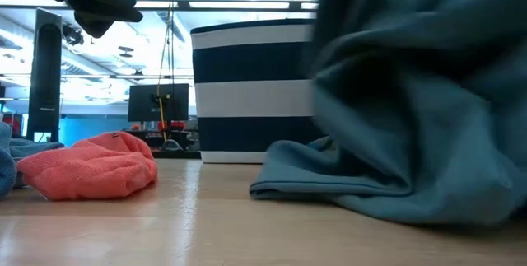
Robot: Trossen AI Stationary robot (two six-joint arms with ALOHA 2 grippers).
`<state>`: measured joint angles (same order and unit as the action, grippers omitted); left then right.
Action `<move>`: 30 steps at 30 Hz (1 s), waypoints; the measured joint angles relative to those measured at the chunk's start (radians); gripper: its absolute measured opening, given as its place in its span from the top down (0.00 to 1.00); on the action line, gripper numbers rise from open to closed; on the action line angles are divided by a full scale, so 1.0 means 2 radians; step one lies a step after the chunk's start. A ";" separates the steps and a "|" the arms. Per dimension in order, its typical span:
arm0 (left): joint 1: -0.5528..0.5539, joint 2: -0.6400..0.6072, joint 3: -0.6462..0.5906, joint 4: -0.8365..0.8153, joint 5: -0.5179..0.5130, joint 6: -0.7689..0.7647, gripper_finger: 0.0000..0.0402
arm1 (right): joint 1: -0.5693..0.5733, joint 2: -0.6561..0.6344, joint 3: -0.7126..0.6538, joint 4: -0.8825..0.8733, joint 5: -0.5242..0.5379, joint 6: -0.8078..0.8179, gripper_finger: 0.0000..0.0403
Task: Sort clothes
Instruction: Put the light blue pants into the laundry organizer
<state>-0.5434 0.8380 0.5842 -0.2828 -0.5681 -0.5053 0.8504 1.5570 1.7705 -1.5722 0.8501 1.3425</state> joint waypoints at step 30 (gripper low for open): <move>0.000 0.000 0.000 0.000 0.000 0.001 0.69 | -0.368 0.000 0.162 0.680 -0.051 -0.744 0.98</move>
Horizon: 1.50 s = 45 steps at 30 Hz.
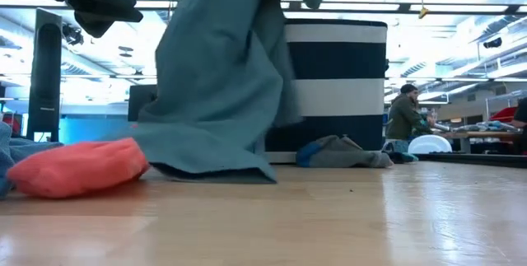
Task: Sort clothes
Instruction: Put the light blue pants into the laundry organizer
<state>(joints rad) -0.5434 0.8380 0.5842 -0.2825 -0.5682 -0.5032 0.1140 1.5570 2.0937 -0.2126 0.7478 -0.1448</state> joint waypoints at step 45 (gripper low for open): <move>0.000 0.000 0.000 -0.004 0.000 0.010 0.69 | -0.253 0.079 -0.096 -0.383 -0.209 0.219 0.98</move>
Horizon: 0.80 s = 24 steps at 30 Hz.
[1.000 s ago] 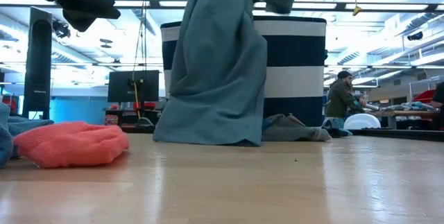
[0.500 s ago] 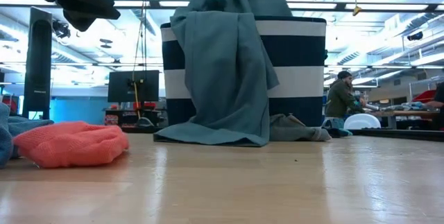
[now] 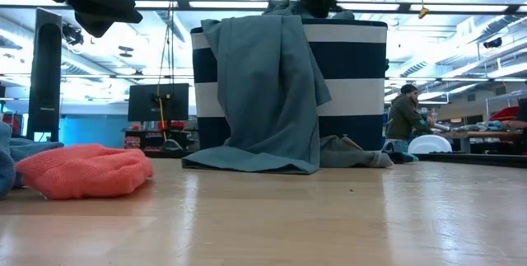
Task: Sort clothes
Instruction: Put the light blue pants into the laundry organizer
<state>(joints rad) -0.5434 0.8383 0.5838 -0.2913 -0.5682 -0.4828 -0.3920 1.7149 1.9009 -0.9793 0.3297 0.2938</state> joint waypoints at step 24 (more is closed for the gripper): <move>0.000 0.000 0.000 0.000 -0.004 -0.010 0.69 | -0.066 -0.003 -0.231 0.086 -0.132 0.036 0.82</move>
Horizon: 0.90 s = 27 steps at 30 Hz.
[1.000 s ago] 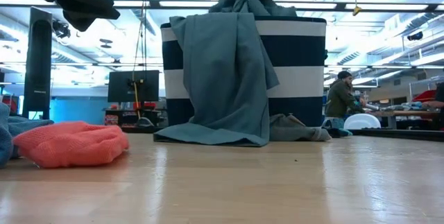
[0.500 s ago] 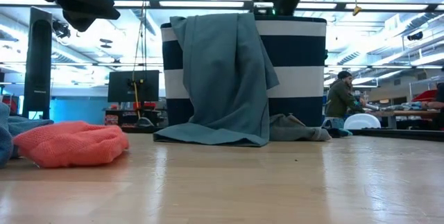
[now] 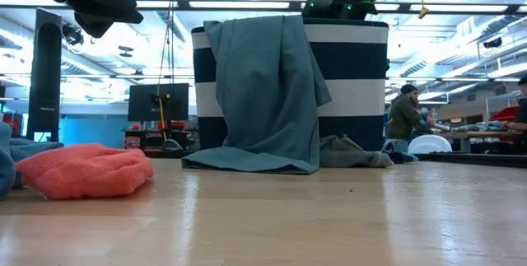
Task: Sort clothes
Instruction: Put the light blue pants into the laundry organizer
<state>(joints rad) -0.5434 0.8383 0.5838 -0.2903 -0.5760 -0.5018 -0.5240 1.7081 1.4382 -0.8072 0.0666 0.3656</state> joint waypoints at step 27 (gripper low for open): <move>0.000 0.000 0.000 -0.011 0.000 -0.001 0.69 | 0.102 -0.075 0.255 -0.211 0.045 0.026 0.39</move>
<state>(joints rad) -0.5434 0.8379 0.5838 -0.3131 -0.5759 -0.5034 -0.3205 1.5577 1.9472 -1.2285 0.1570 0.4170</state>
